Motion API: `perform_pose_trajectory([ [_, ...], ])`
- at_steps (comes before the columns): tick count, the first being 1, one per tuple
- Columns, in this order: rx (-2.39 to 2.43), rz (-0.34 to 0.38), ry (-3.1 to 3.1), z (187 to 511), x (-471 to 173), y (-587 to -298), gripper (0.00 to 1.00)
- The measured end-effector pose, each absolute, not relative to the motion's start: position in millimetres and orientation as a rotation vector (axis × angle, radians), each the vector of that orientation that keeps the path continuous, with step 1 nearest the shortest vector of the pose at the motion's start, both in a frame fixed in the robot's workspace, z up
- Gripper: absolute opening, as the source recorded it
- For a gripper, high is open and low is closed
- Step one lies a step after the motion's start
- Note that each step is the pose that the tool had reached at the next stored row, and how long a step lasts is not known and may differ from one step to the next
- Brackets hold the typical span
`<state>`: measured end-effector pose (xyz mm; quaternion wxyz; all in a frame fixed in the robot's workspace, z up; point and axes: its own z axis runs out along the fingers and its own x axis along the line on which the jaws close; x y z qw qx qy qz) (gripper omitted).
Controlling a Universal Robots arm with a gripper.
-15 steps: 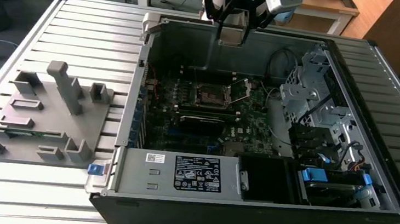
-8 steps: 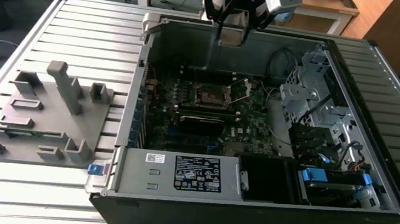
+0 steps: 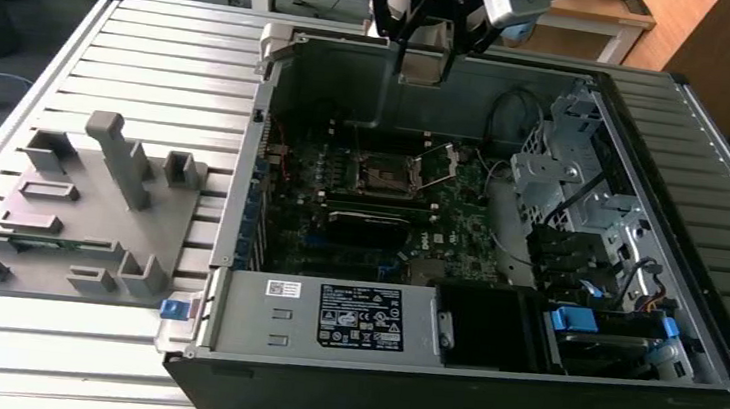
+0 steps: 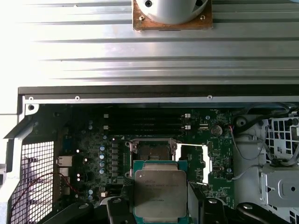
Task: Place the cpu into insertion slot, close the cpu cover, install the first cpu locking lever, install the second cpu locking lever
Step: 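Place the cpu into insertion slot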
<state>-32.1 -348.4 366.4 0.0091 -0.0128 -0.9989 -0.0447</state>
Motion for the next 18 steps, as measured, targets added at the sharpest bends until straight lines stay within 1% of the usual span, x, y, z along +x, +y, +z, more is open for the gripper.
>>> perform_pose_trajectory([
  [18, -0.04, -0.138, -3.12, 359.3, -32.1, -348.4, 0.54],
])
